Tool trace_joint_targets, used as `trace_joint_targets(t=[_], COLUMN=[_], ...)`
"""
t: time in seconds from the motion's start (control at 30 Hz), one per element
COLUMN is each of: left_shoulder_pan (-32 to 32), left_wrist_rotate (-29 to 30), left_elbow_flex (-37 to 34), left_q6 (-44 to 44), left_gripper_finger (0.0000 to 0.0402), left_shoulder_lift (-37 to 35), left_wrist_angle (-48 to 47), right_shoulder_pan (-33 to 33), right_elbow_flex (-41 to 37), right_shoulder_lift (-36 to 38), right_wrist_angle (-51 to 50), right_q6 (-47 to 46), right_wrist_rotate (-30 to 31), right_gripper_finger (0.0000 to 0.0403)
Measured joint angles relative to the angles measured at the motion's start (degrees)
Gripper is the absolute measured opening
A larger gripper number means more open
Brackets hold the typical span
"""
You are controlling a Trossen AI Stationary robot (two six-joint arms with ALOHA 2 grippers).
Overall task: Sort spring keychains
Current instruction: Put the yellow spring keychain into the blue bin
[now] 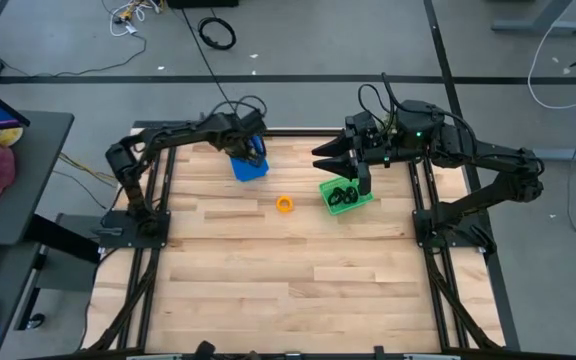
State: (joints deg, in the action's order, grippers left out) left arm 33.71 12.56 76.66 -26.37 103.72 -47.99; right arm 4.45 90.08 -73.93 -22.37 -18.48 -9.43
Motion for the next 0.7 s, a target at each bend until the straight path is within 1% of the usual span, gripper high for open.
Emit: trace_joint_targets(t=[0.27, 0.7], left_shoulder_pan=[-2.19, -2.88], left_wrist_rotate=[-1.26, -1.29], left_elbow_flex=[-0.02, -0.04], left_q6=[-0.95, -1.42], left_gripper_finger=[0.0009, 0.0009], left_shoulder_lift=[3.05, 3.1], left_wrist_angle=[0.8, -1.17], right_shoulder_pan=[0.0, 0.0], right_elbow_flex=[0.0, 0.0], right_shoulder_lift=[0.0, 0.0], right_wrist_angle=[0.0, 0.0], right_q6=[-0.07, -0.18], right_wrist_rotate=[0.0, 0.0], right_gripper_finger=[0.0164, 0.0164])
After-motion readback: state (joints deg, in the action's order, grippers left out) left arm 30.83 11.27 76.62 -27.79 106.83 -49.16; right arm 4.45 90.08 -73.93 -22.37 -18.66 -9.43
